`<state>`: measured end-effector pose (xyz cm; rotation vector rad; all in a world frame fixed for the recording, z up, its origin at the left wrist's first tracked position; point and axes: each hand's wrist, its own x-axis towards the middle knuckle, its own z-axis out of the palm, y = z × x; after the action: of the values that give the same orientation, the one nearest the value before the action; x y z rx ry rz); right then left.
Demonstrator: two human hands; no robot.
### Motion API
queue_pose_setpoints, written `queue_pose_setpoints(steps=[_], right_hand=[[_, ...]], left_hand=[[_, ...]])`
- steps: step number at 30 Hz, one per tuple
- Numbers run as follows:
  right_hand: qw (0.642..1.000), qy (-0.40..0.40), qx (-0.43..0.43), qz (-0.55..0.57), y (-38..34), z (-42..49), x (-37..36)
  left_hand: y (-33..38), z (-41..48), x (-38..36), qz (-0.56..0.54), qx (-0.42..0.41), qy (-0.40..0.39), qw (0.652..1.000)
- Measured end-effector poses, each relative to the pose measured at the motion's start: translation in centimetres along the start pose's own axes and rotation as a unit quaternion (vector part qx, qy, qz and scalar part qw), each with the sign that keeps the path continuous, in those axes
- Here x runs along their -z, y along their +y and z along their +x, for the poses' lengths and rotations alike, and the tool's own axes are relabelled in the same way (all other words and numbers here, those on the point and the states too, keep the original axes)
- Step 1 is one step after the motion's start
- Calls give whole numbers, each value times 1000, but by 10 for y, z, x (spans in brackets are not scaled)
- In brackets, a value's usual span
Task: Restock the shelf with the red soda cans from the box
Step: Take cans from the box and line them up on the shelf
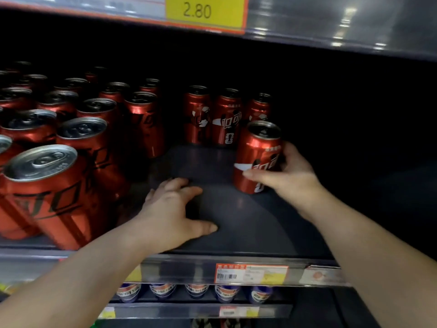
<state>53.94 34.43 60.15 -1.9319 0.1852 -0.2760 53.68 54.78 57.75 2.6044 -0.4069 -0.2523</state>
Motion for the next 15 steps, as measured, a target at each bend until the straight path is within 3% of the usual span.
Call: queue_pose_setpoints(steps=[8, 15], right_hand=[[995, 101, -9, -9, 22, 60, 36], [996, 89, -8, 25, 32, 103, 42]], left_hand=[[-4, 6, -3, 42, -9, -34, 998], [-7, 7, -5, 43, -10, -30, 999]])
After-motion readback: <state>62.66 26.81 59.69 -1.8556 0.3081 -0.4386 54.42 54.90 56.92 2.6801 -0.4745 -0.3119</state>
